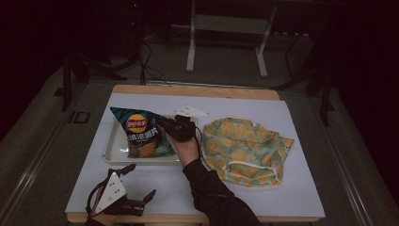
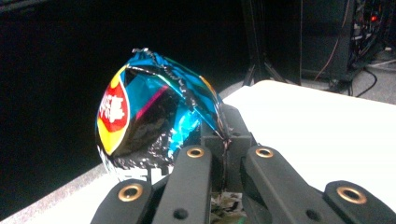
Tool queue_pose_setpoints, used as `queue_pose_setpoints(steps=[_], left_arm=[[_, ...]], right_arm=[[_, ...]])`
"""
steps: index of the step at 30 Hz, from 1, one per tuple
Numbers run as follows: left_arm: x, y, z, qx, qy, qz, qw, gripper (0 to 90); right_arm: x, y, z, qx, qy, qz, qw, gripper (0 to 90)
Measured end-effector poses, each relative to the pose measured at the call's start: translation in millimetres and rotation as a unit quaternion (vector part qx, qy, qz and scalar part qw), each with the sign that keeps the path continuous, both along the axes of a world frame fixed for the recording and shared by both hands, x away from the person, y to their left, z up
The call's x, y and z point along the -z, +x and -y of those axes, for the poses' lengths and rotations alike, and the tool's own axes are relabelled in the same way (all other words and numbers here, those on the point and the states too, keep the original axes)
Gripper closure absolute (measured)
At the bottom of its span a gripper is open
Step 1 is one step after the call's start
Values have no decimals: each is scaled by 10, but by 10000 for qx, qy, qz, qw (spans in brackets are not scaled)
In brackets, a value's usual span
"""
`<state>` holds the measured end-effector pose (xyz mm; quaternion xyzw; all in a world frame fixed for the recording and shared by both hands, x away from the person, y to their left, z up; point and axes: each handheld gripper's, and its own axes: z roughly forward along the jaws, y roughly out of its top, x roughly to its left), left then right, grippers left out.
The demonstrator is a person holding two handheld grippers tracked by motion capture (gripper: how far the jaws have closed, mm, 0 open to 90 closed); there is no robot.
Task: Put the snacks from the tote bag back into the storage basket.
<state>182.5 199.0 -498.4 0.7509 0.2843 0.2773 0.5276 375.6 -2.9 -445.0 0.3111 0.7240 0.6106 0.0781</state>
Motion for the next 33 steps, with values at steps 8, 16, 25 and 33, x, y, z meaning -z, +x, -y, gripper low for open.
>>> queue_pose_setpoints(steps=[8, 16, 25, 33], left_arm=[[3, 5, 2, -6, 19, -3, 10000, 1], [4, 14, 8, -11, 15, -19, 10000, 1], [6, 13, 8, 21, 33, -22, 10000, 1], [6, 16, 8, 24, 3, -35, 10000, 1]], right_arm=[[100, 26, 91, -72, -220, -98, 9997, 900], [158, 106, 163, -16, -364, -250, 9990, 900], [236, 279, 139, 303, -726, -404, 9961, 900], [319, 443, 98, 451, -1017, -518, 9924, 898]])
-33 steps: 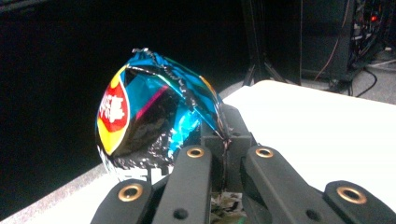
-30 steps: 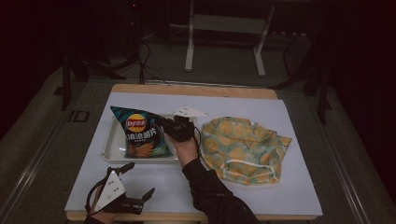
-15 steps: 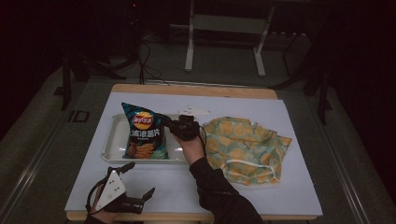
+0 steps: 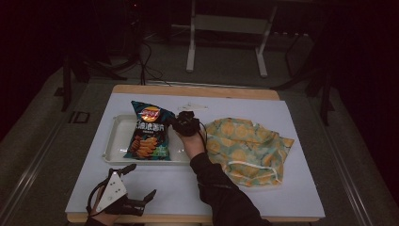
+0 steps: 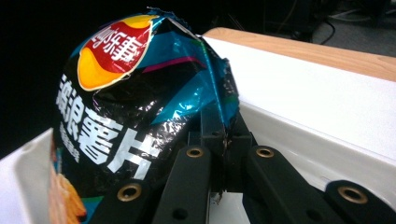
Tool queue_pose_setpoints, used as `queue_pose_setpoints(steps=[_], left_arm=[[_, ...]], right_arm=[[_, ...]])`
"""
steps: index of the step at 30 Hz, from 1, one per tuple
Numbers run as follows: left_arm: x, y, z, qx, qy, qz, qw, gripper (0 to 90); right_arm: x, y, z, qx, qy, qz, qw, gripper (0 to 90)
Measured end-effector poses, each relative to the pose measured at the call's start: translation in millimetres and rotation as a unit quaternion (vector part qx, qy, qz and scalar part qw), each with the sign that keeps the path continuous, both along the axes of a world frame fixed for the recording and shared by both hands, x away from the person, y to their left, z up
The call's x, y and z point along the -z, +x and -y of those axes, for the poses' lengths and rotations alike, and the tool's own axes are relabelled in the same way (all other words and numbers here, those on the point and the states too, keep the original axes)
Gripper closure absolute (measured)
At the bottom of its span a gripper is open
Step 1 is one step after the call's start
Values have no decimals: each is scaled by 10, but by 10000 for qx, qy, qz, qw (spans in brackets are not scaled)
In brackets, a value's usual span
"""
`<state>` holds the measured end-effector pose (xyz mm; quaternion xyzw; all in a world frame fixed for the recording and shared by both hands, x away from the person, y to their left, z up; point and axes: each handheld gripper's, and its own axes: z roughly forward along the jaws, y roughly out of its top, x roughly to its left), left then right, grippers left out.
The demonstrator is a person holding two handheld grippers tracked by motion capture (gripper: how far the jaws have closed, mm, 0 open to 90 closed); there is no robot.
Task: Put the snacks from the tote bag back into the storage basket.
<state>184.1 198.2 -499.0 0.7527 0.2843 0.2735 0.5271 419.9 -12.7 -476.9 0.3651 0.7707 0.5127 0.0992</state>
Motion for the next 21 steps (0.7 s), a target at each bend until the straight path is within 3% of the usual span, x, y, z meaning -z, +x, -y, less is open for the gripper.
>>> queue_pose_setpoints(steps=[6, 11, 14, 21], left_arm=[[-1, 1, -2, 2, -19, -6, 10000, 1], [0, 4, -5, 7, -26, -12, 10000, 1], [1, 7, -1, 12, -33, -13, 10000, 1], [-2, 3, 1, -4, -24, -7, 10000, 1]], right_arm=[[66, 149, -25, 100, -243, -204, 9994, 894], [91, 219, -6, 153, -318, -343, 9988, 806], [41, 200, -13, 220, -435, -252, 9985, 715], [-199, 138, 28, 364, -743, -12, 9966, 663]])
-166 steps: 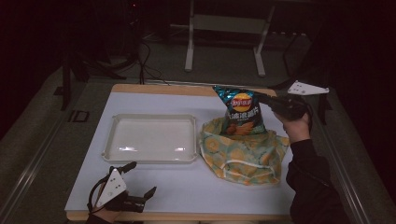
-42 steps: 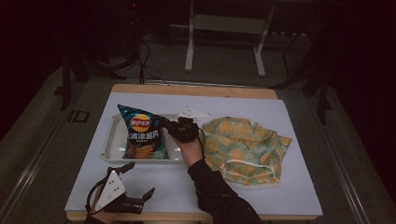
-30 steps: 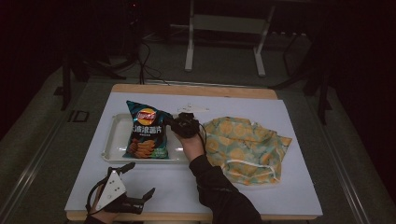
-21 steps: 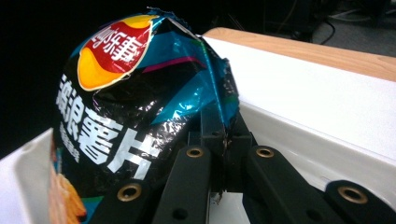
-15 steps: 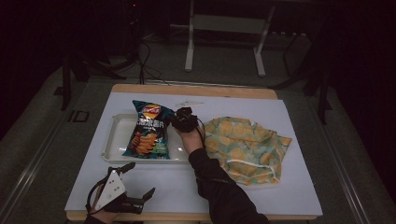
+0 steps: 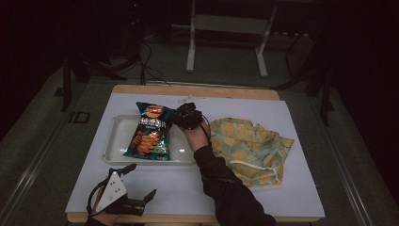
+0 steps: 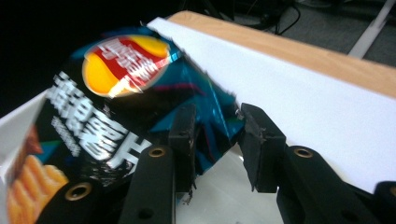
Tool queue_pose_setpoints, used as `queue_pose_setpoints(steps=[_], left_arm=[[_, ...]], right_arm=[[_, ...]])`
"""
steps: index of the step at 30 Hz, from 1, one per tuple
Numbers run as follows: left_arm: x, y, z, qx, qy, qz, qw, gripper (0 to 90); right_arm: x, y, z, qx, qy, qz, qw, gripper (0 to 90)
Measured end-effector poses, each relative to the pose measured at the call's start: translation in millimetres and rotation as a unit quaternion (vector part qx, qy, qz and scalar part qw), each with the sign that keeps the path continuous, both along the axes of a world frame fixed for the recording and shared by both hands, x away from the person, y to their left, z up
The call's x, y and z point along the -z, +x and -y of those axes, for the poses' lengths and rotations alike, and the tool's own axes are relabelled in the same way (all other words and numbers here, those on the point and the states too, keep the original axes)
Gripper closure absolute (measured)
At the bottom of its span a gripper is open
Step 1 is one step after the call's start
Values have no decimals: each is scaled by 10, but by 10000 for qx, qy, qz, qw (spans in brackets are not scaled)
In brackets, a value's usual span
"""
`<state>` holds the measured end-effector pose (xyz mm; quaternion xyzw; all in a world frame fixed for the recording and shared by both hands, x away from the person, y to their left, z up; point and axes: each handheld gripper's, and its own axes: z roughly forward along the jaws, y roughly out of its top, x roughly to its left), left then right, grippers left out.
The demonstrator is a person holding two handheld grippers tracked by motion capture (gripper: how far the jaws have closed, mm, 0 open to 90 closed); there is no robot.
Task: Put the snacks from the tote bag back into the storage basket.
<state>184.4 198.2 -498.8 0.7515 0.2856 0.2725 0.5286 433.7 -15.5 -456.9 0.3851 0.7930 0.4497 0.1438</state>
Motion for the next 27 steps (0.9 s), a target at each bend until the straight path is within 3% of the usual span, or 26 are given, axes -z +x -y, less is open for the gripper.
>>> queue_pose_setpoints(steps=[5, 6, 10, 14, 18, 21, 27], left_arm=[[1, 4, 8, 2, 11, 1, 10000, 1], [0, 2, 9, -1, 12, 1, 10000, 1], [-1, -1, 10, -17, 7, 0, 10000, 1], [1, 4, 6, -37, 23, 6, 10000, 1], [3, 8, 3, -52, 5, -4, 10000, 1], [5, 7, 7, -56, 29, -7, 10000, 1], [6, 13, 8, -64, 61, -20, 10000, 1]], right_arm=[[-177, -43, 85, -42, 100, 92, 9999, 652], [-281, -64, 147, -92, 155, 104, 9998, 646], [-421, -92, 268, -116, 147, 193, 9996, 646], [-497, -103, 422, -175, 65, 143, 9997, 594], [-535, -109, 539, -199, 56, 91, 9997, 523], [-560, -125, 641, -212, -118, 159, 9996, 437], [-545, -107, 800, -373, -185, -37, 9991, 244]])
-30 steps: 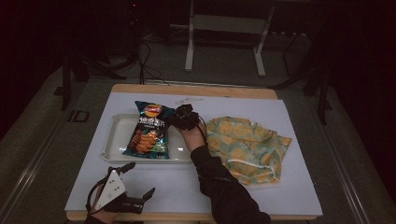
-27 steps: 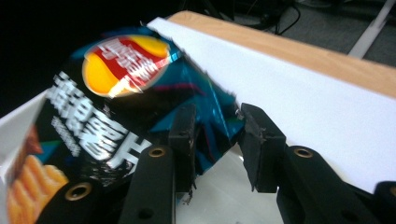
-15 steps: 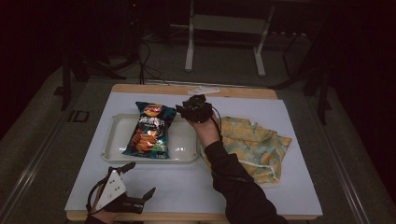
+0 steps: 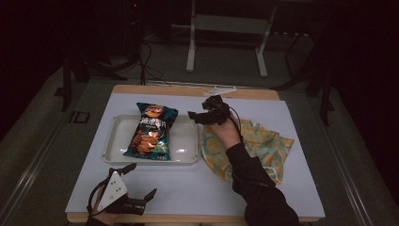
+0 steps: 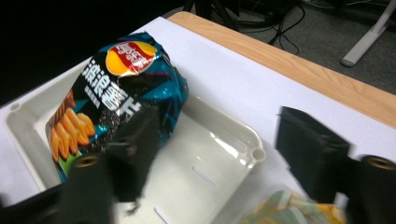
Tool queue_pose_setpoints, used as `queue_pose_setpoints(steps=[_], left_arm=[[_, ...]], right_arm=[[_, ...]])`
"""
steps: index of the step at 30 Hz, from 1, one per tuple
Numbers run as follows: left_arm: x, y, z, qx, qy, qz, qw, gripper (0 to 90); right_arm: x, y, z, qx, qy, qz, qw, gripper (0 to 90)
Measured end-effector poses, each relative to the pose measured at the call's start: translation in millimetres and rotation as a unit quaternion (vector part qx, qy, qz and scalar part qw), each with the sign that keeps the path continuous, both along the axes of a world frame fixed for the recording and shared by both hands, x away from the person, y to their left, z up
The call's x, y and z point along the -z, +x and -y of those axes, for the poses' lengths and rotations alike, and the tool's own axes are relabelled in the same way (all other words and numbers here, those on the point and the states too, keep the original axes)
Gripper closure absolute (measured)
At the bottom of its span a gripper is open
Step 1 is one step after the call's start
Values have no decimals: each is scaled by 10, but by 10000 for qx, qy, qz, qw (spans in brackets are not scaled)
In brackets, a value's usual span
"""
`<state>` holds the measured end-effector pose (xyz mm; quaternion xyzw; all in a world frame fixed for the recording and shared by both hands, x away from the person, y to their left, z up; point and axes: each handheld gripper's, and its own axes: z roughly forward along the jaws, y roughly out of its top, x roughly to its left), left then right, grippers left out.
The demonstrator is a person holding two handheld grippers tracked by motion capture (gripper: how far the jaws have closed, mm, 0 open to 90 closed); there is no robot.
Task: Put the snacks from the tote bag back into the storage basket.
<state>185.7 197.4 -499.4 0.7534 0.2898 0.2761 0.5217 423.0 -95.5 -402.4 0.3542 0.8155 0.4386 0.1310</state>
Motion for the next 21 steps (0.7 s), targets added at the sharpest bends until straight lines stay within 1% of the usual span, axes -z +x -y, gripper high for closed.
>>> queue_pose_setpoints(steps=[2, 4, 5, 6, 7, 8, 9, 10, 12, 13, 14, 15, 21], left_arm=[[1, 1, 1, 3, 0, -1, 10000, 1], [0, 0, 2, 1, -17, -7, 10000, 1], [1, 0, 4, 3, -22, -5, 10000, 1], [1, -1, 5, 6, -20, -8, 10000, 1], [2, 0, 5, 8, -21, -9, 10000, 1], [2, 0, 6, 10, -25, -11, 10000, 1], [2, 0, 6, 19, -22, -13, 10000, 1], [3, 0, 8, 21, -16, -13, 10000, 1], [3, 0, 7, 23, -12, -19, 10000, 1], [3, -1, 7, 26, -9, -16, 10000, 1], [3, -2, 7, 23, -6, -14, 10000, 1], [4, -3, 7, 24, -6, -16, 10000, 1], [8, 5, 14, 19, 6, -40, 10000, 1]], right_arm=[[3, 0, 67, -13, 22, 16, 10000, 167], [3, 5, 137, -9, 130, 9, 9999, 148], [2, 8, 177, 4, 212, -30, 9998, 137], [0, 8, 216, -10, 234, -34, 9997, 128], [-7, 5, 260, -10, 281, -3, 9996, 133], [-17, 2, 321, 29, 397, -3, 9992, 136], [-25, 2, 357, 61, 428, 12, 9991, 142], [-34, 2, 401, 89, 396, 58, 9992, 148], [-52, -7, 481, 223, 209, 178, 9994, 172], [-56, -2, 523, 248, 131, 195, 9994, 172], [-58, 8, 575, 285, 61, 140, 9995, 172], [-59, 14, 608, 321, 11, 133, 9994, 172], [-59, 7, 892, 587, -63, 174, 9981, 163]])
